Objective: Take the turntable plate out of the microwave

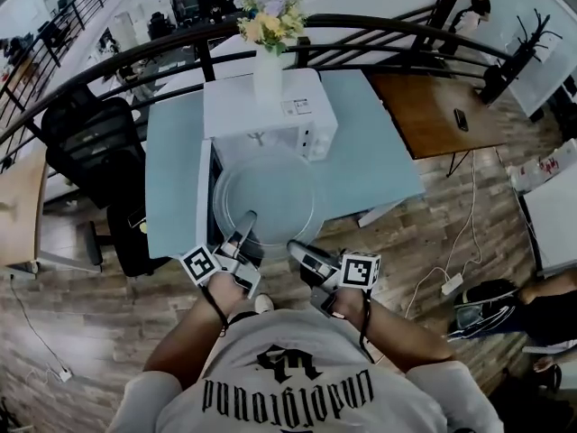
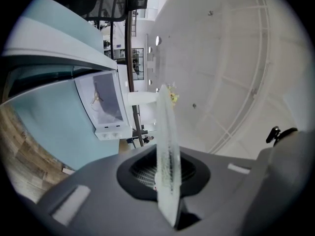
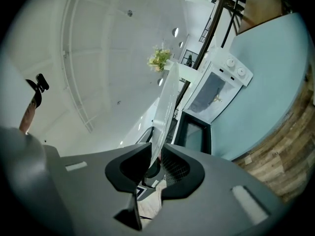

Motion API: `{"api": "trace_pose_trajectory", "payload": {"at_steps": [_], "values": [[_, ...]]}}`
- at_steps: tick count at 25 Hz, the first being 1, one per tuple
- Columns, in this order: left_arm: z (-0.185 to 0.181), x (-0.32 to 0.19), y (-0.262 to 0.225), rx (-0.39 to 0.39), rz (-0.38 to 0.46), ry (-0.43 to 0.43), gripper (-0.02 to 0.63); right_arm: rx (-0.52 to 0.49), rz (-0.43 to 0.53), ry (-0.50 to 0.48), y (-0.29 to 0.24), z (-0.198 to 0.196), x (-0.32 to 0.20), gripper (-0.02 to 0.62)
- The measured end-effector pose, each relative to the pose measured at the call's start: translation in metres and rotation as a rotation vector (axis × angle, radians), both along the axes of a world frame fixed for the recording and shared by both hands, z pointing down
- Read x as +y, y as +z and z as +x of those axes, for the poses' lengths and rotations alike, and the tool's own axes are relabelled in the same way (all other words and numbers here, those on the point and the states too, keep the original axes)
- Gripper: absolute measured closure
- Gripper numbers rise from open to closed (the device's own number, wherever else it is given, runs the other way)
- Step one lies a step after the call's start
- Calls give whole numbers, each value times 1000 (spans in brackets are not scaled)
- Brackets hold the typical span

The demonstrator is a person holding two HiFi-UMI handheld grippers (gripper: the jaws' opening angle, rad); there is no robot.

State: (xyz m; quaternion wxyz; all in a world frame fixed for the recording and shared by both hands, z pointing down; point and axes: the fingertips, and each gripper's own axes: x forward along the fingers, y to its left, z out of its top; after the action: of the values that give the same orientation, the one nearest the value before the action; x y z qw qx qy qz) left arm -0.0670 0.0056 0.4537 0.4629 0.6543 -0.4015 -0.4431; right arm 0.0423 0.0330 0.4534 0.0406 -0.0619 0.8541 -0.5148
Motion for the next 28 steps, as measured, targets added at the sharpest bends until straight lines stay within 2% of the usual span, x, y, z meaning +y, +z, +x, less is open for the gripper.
{"api": "trace_pose_trajectory", "payload": {"at_steps": [3,17,21,28], "values": [[18,6,-3,-10,3,-33,531,29,6,-23,2,24,1,534],[147,76,0,10,9,-138,531,6,26,-168,1,149,59,532],[176,106,3,-4,2,-169,531,32,7,-190,8,181,83,532],[218,152,2,-17,8,-198,531,0,21,-244,9,221,128,531]]}}
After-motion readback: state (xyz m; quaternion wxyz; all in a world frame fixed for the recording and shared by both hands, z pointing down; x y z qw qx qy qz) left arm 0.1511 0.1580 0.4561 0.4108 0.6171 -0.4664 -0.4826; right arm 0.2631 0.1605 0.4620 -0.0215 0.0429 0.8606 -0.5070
